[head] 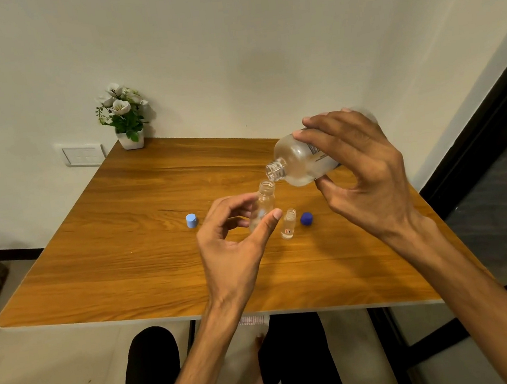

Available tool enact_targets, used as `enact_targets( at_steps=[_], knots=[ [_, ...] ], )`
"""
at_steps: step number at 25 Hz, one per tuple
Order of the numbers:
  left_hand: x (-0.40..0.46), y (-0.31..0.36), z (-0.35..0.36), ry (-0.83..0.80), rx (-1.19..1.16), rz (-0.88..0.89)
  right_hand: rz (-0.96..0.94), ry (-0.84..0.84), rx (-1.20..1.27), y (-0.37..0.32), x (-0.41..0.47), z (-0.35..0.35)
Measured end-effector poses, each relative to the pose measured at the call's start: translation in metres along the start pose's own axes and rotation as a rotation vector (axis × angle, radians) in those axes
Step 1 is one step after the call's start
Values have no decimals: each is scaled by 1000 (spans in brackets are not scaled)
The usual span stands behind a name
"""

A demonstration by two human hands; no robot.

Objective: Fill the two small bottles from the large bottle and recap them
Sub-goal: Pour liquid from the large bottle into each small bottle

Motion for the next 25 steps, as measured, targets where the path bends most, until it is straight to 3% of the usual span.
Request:
enact_targets(
  at_steps=[25],
  knots=[
    [0,-6,0,4,-16,4,-33,5,-45,-3,4,-3]
  ],
)
Point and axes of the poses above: each hand's wrist, its own x-axis towards the middle knuckle, its own z-axis out of the palm, y = z × x, the point moved 5 cm from there along x, towards the middle knuckle, and after that the axes turned 12 degrees about -y, right-handed, at the moved point
